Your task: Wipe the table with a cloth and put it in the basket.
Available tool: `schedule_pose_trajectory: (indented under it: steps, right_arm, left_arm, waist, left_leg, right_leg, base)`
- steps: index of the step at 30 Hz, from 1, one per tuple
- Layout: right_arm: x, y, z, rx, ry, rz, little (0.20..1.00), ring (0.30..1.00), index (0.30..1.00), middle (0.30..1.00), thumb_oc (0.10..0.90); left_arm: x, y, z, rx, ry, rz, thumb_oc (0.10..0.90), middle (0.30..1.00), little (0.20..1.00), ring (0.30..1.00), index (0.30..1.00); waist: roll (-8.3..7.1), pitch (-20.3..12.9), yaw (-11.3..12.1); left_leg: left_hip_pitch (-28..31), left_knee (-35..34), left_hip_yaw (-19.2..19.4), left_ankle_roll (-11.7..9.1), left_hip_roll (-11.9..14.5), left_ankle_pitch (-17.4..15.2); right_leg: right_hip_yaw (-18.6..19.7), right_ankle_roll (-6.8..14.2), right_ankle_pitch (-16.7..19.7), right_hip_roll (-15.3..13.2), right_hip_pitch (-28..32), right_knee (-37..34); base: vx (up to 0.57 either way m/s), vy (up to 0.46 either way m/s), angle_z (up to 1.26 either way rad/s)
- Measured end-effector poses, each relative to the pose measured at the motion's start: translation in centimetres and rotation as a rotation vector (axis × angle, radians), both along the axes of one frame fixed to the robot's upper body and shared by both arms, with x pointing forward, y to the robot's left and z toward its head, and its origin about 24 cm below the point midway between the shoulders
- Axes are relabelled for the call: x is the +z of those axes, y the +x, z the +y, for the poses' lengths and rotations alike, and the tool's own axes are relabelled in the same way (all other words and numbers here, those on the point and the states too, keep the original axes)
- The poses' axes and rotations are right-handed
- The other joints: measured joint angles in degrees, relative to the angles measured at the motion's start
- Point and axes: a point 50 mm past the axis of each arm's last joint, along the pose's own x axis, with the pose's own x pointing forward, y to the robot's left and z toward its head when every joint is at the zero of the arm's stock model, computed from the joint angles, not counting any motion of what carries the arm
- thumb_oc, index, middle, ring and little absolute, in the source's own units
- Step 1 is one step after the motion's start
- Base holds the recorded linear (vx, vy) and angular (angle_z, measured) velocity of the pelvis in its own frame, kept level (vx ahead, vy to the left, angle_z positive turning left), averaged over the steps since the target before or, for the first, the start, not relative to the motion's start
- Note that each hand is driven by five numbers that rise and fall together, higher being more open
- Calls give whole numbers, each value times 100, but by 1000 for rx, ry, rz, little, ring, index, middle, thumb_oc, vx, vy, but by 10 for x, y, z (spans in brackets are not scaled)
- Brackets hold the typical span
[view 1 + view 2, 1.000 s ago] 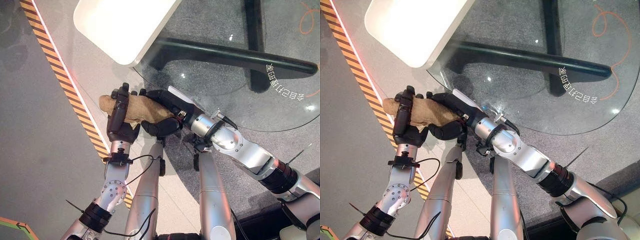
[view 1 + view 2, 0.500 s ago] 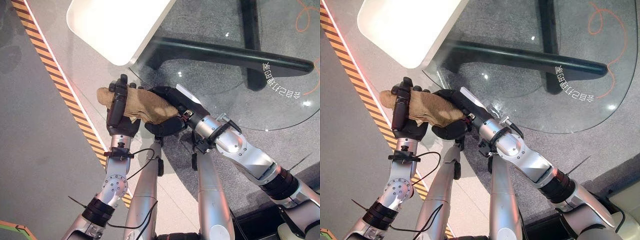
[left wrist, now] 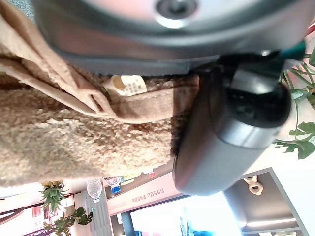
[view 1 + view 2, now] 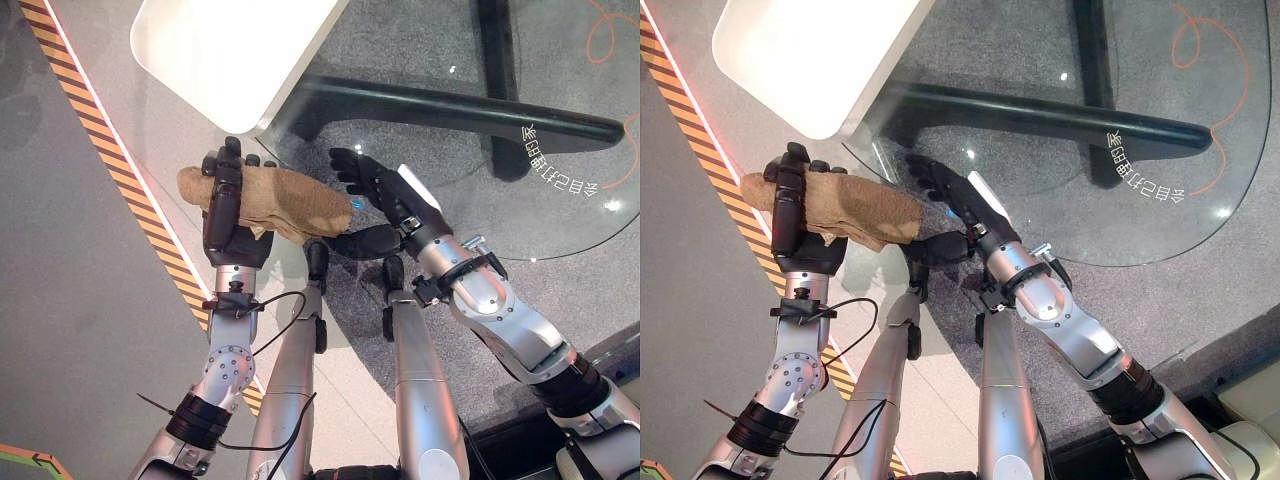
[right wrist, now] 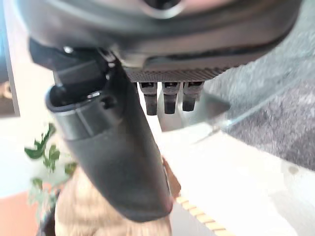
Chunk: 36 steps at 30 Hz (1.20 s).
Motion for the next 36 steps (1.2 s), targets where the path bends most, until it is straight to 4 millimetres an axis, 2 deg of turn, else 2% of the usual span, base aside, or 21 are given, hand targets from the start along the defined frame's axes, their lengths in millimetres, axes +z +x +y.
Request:
schedule_pose_trajectory:
  steps: [3, 8, 14, 19, 23, 26, 32, 36]
  right_arm:
    - [0, -2, -5, -17, 96, -16, 900, 900, 900, 900, 800]
    - [-6, -5, -7, -20, 125, -4, 900, 900, 900, 900, 800]
    - [-27, -5, -10, -29, 91, 113, 900, 900, 900, 900, 800]
    - [-50, 0, -14, -34, 18, 266, 900, 900, 900, 900, 800]
    - [-82, 5, -24, -59, -62, 450, 900, 900, 900, 900, 800]
    - [-100, 4, -31, -64, -146, 551, 900, 900, 900, 900, 800]
    - [-132, 3, -56, -135, -230, 710, 900, 900, 900, 900, 800]
    - [-140, 1, -74, -186, -281, 750, 900, 900, 900, 900, 800]
  left_arm:
    - [-5, -3, 9, 40, -9, 10, 100, 300, 200, 300, 300]
    - [-8, -6, 13, 69, -5, 12, 100, 300, 200, 300, 300]
    - [0, -13, 30, 266, 151, -5, 100, 300, 200, 300, 300]
    - [25, -13, 59, 600, 378, 64, 100, 300, 200, 300, 300]
    - [53, -16, 88, 957, 545, 119, 100, 300, 200, 300, 300]
    - [71, -15, 103, 1126, 609, 124, 100, 300, 200, 300, 300]
    - [92, 5, 113, 1350, 795, 155, 100, 300, 200, 300, 300]
    - [105, 16, 117, 1495, 862, 192, 100, 300, 200, 300, 300]
  waist:
    - [-43, 2, -109]
    - [-44, 1, -144]
    - [-44, 1, -148]
    - [-38, -1, -150]
    - [-36, -2, -138]
    - [-21, -6, -112]
    - [17, -10, -144]
    - [130, -8, -291]
  left_leg:
    - [76, -2, 37, 20, 8, -13]
    - [184, -121, 87, 27, 56, -22]
    - [316, -207, 139, -30, 127, 19]
    - [574, -261, 160, -37, 192, 23]
    - [925, -459, 211, -137, 183, 78]
    - [1046, -491, 274, -161, 195, 65]
    - [1081, -506, 326, -183, 258, 57]
    - [871, -503, 354, -233, 254, 28]
  right_leg:
    - [39, 5, 3, 12, 62, -25]
    - [78, -4, 41, 49, 130, -143]
    - [88, -35, 74, 97, 201, -185]
    - [90, -46, 63, 148, 407, -147]
    - [203, -112, -40, 161, 527, 32]
    - [244, -169, -97, 172, 536, 159]
    - [327, -222, -138, 252, 503, 207]
    - [358, -220, -78, 251, 300, 167]
  base:
    - [-4, 8, -6]
    - [-17, -14, -7]
    - [-13, -57, -6]
    - [-5, -53, -4]
    - [9, 14, -2]
    - [56, 87, -8]
    - [122, 235, -9]
    - [125, 245, -5]
